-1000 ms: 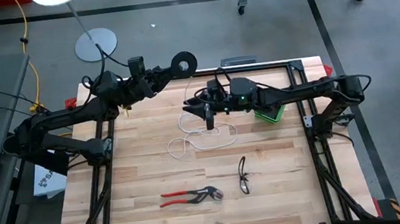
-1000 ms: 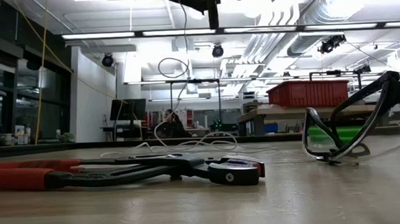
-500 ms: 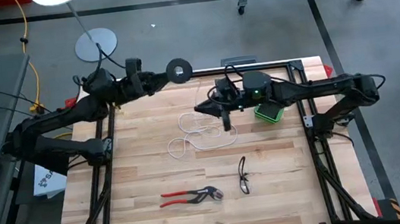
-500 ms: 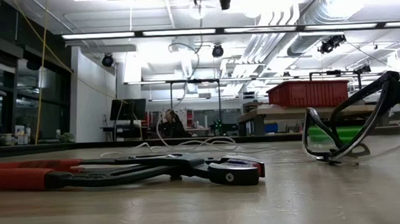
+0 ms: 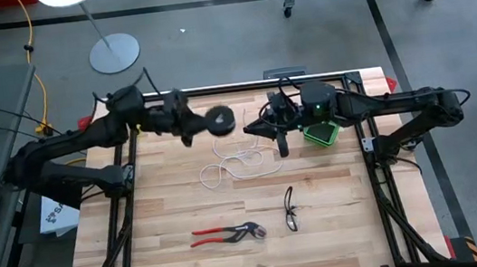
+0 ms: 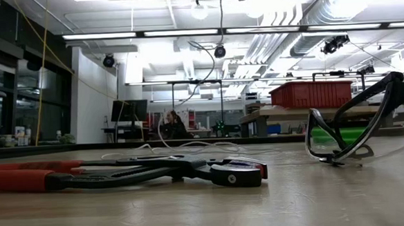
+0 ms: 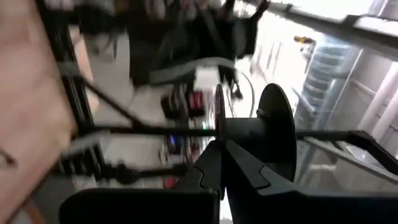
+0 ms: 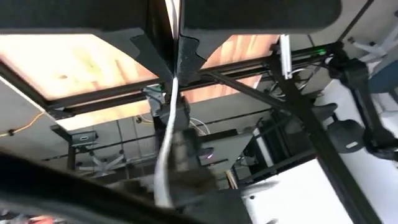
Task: Coil cords
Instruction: Coil the wire into the spool
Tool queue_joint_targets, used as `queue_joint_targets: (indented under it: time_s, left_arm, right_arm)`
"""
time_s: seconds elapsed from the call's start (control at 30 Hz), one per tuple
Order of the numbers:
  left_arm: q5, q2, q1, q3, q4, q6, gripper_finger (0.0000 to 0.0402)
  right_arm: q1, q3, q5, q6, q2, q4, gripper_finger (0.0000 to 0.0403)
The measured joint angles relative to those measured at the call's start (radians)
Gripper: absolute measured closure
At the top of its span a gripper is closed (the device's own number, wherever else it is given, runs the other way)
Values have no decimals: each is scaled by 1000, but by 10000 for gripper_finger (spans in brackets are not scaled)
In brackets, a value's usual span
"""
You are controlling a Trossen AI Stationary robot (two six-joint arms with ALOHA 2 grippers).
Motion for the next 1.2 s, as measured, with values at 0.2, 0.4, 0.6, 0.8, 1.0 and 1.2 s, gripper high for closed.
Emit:
queue_joint_targets:
  time_s: [0.2, 0.4, 0.6, 0.8, 1.0, 1.2]
  left_arm:
    - [24, 101, -23, 0, 178, -89, 401]
    - [117, 242, -22, 97, 281, -128, 401]
    - [219, 337, -6, 237, 258, -25, 401]
    - [233, 347, 28, 296, 216, 30, 401]
    - [214, 347, 49, 322, 212, 65, 401]
    - [174, 346, 53, 323, 223, 68, 401]
  right_arm:
    - [0, 0, 38, -16, 9, 97, 402]
    - [0, 0, 44, 9, 47, 170, 403]
    - [3, 0, 27, 29, 48, 137, 403]
    - [3, 0, -12, 45, 35, 134, 403]
    - [4, 1, -37, 142, 35, 146, 402]
    - [4, 1, -121, 152, 35, 150, 365]
